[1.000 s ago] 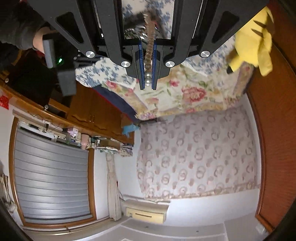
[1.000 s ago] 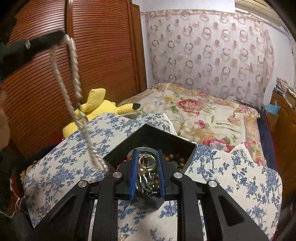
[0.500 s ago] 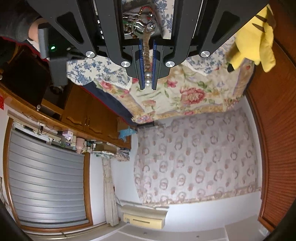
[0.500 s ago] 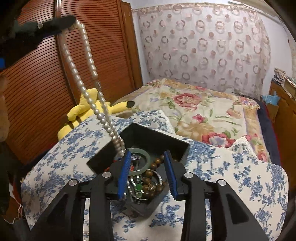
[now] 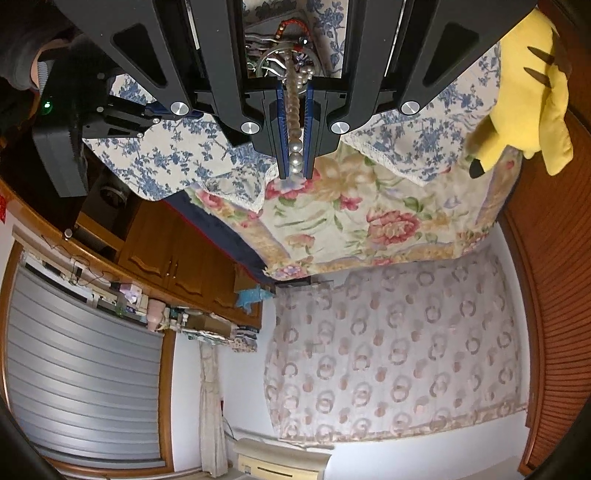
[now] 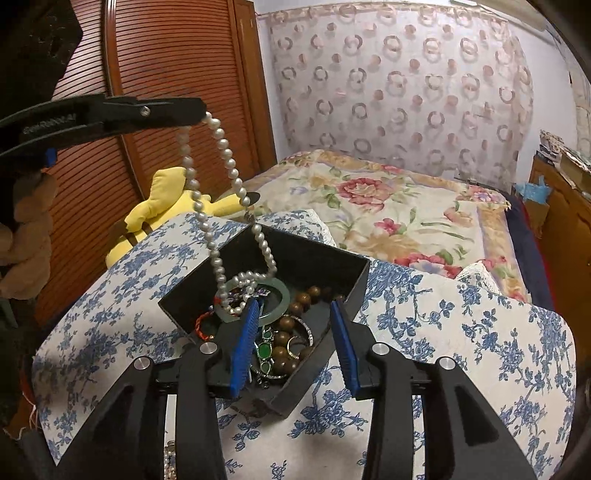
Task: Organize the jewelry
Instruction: 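Lift the pearl strand and ring over the black box and release both, then move both tools back to the remaining pearl strand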
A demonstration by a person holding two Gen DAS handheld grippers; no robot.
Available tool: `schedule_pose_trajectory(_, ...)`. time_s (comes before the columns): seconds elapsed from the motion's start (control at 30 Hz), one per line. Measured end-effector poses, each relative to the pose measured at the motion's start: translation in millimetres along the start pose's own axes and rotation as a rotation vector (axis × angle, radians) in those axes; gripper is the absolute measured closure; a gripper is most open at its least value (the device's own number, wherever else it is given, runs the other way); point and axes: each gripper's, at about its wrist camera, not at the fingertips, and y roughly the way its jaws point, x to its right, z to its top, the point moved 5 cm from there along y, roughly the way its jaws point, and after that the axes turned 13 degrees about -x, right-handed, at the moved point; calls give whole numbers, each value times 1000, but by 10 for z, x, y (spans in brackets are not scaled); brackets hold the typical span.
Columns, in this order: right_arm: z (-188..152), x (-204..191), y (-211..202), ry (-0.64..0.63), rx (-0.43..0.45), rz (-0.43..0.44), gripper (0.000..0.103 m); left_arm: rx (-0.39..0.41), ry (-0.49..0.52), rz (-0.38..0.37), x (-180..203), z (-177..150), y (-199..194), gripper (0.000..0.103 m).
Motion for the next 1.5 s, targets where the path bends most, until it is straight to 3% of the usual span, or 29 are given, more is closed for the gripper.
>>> schedule_pose_trajectory(0.3,-101,4,-40,15,-5,-7,60,-11,-10,9,-3,-129,13,95)
schedule_pose_trajectory(0.4,-183,-4,-87,27,-3,-7,60,-15,-20,7,-8,-233,-5,84)
schedule_pose_trajectory(0.7,-533,-147,-271,33,-10,-18,60,-32,-29,20,1,-687,-142,77)
schedule_pose_trajectory(0.8,-666,-216,-294,31,-23,-17,60,-37,-39,20,4,-883,-196,69)
schedule_pose_trajectory(0.97,-913,-407,-248,2,-65,-5,60,-62,-52,13,25,-1218,-206,43)
schedule_pose_trajectory(1.13,-1114,-561,-211,-24,-98,2,61,-92,-58,22,47,-1518,-178,25)
schedule_pose_trajectory(1.5,-1256,-891,-209,-86,-123,31,75,-150,-89,18,4,-1981,-186,24)
